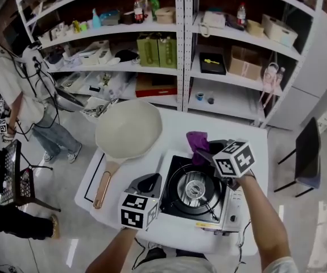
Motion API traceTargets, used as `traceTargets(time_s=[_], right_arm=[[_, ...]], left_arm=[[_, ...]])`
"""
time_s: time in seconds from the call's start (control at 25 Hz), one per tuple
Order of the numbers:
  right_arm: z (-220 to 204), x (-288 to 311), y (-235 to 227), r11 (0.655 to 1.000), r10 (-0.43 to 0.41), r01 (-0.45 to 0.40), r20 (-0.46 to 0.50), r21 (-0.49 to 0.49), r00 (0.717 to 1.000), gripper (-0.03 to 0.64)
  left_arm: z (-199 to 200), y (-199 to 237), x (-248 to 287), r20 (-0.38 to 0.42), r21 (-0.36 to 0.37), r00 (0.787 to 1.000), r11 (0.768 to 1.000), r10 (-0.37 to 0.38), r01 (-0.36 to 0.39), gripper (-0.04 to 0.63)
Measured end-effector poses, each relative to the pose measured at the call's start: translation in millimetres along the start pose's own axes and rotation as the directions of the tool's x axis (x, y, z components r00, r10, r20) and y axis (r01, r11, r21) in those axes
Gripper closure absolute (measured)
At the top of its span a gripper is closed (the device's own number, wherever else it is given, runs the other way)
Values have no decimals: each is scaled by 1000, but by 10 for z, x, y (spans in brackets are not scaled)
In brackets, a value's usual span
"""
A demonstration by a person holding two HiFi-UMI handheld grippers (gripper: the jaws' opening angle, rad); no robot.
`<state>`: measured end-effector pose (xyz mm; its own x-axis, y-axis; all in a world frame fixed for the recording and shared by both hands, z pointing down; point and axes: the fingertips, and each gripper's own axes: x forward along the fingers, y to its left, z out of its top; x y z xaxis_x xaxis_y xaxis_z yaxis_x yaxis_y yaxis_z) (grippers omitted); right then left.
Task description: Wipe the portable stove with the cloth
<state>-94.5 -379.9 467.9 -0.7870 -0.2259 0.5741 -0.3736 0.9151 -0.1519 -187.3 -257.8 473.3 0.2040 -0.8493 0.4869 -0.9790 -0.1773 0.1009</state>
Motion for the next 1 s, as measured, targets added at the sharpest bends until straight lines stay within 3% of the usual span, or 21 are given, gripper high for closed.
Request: traceTargets(time_s=[0.4,1.0], right_arm=[[-286,-457,-309,993,-98,97,6,71,995,546],[-649,-1057,-602,954,-252,243,35,174,967,546]], left_arm=[[98,-105,102,7,3,999,999,-32,32,592],[122,-263,216,-2,18,997,997,-78,78,592]])
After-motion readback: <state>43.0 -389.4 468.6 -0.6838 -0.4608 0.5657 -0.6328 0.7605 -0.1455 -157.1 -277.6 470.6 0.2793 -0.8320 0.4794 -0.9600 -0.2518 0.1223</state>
